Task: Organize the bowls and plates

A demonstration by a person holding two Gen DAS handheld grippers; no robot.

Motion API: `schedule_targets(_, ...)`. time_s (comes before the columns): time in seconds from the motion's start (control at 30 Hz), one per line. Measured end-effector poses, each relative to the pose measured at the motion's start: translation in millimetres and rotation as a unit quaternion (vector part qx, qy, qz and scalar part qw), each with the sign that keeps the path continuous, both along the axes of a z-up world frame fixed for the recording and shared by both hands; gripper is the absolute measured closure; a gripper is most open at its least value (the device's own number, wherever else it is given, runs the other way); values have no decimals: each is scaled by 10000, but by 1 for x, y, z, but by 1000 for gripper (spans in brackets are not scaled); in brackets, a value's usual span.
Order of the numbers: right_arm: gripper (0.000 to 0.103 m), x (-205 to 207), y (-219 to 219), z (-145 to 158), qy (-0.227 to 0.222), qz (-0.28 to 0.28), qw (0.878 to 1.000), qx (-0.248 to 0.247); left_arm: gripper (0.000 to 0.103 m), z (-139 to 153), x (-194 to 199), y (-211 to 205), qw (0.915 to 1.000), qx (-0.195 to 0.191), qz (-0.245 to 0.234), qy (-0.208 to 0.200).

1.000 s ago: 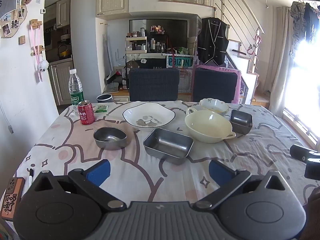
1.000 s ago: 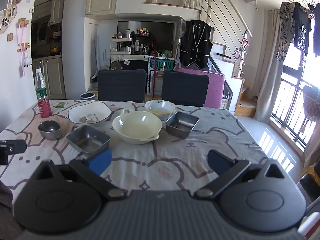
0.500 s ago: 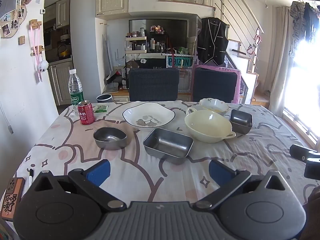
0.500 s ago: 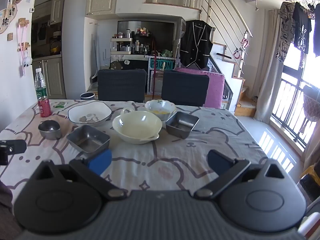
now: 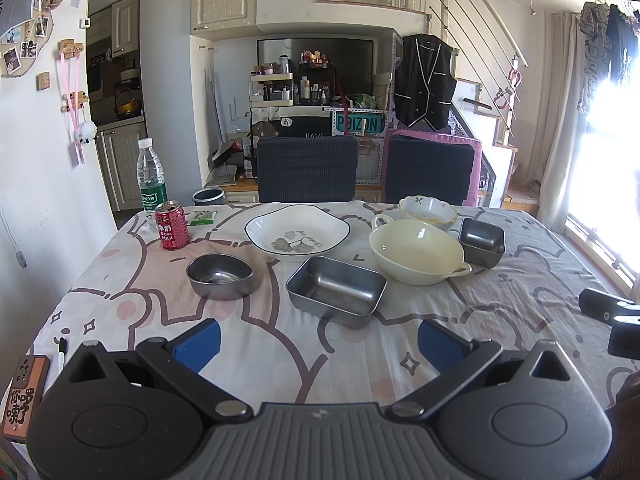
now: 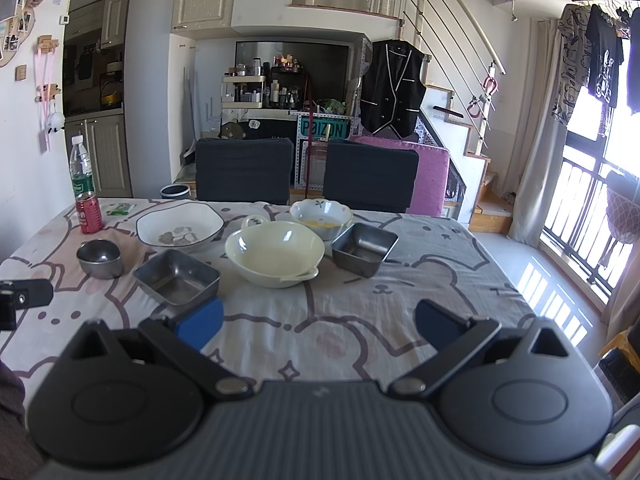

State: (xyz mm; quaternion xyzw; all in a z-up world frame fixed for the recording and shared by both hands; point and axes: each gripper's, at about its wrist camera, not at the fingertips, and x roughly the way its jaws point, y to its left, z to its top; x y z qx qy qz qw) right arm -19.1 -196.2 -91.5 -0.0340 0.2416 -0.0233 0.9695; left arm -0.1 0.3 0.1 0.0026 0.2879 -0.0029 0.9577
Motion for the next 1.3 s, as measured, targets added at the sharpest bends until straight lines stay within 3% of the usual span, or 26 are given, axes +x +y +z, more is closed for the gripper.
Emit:
schedule_targets(0.47,0,-1,1,0,3,14,10000,-6,0,-1,-2,-5,10000,37,77,-40)
schedule_targets(0.67,0,6,5,3,31,172,9998,-86,0,3,11,9,9993,-71,363,17)
schedule_targets(1.03,0,60,33,15,-204,914,9937,-620,0,6,57,17,9963,-178,826,173)
schedule_targets(1.3,0,133,37,28,-285,1380,9887,-510,0,10,111,31,9890,-534,1372,128)
